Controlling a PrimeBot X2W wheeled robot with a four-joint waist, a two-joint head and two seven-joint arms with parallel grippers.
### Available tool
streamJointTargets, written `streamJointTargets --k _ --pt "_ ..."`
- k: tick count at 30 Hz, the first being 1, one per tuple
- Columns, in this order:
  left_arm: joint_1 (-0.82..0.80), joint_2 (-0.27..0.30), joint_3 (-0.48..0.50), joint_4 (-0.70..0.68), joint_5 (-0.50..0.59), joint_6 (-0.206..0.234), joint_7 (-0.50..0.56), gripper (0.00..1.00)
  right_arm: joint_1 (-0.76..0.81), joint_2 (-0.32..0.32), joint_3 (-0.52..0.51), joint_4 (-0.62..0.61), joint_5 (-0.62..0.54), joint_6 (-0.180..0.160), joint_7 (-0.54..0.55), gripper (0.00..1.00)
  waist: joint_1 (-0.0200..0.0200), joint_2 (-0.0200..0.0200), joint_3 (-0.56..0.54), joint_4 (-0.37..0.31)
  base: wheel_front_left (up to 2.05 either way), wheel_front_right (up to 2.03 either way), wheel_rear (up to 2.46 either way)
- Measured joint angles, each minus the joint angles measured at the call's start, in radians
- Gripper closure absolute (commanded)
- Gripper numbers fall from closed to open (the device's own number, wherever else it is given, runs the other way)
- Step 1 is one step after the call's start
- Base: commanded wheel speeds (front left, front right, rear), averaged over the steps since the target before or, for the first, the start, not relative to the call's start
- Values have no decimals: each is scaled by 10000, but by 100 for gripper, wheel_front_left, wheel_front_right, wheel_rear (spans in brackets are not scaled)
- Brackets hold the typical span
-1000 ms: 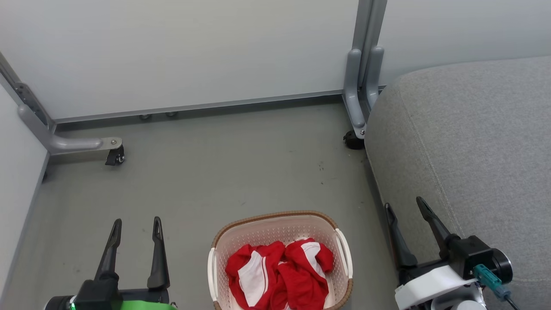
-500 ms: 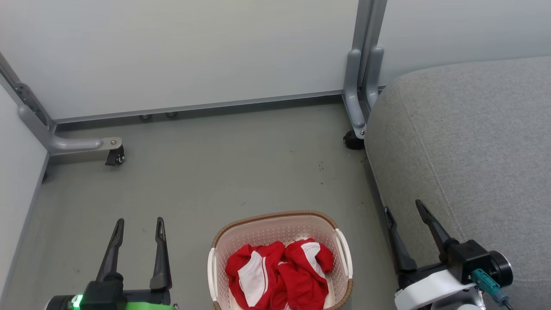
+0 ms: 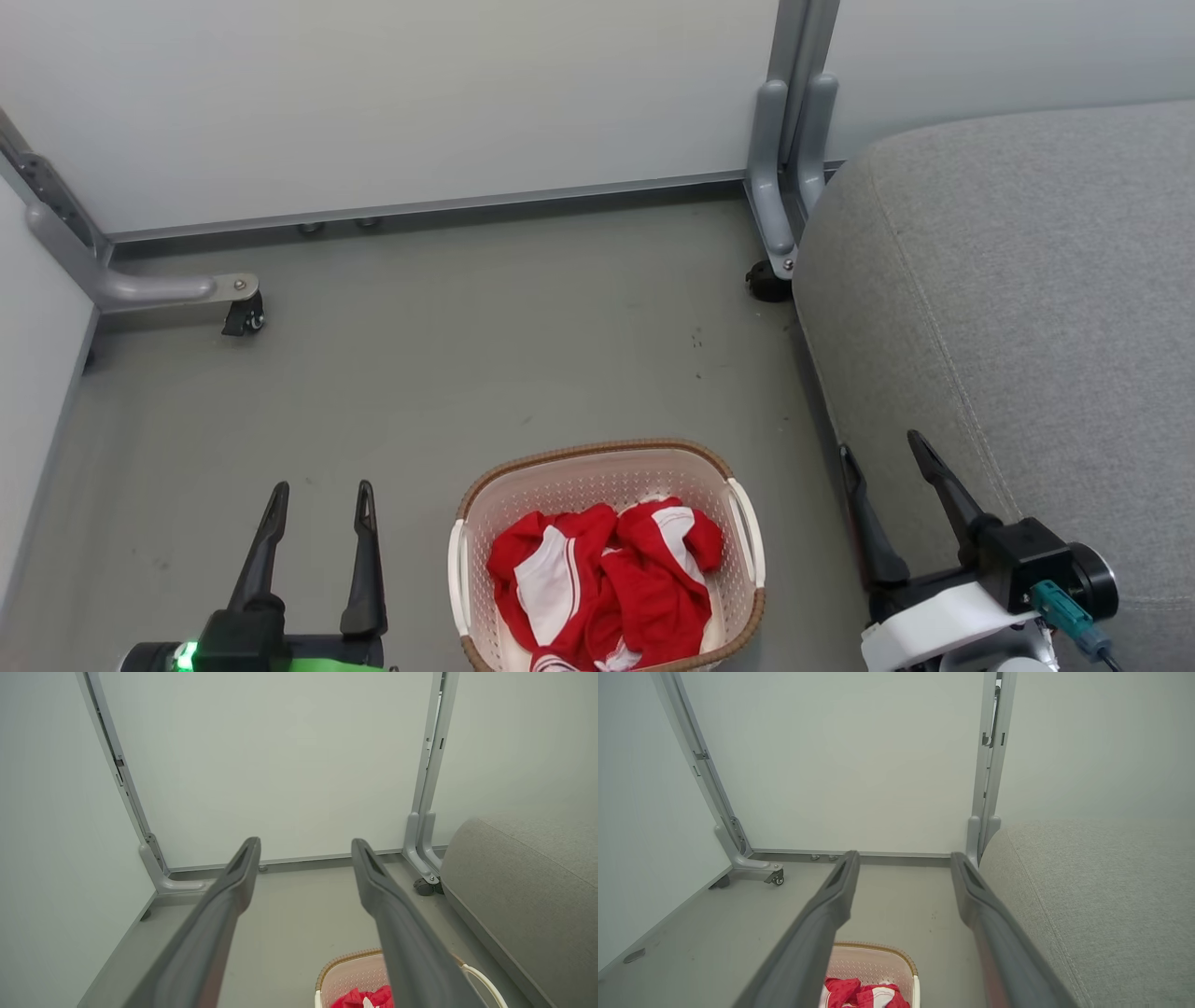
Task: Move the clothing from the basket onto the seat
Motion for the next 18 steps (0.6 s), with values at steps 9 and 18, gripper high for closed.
streamJointTargets --k 9,18 --pt "-712 0 -374 545 -61 -238 -2 0 -580 -4 -186 -150 -134 2 -8 0 0 0 937 63 0 0 0" --pt "-2722 73 -1735 3164 288 -1049 0 0 -1647 -8 -535 -531 -640 2 -10 0 1 0 2616 273 0 0 0"
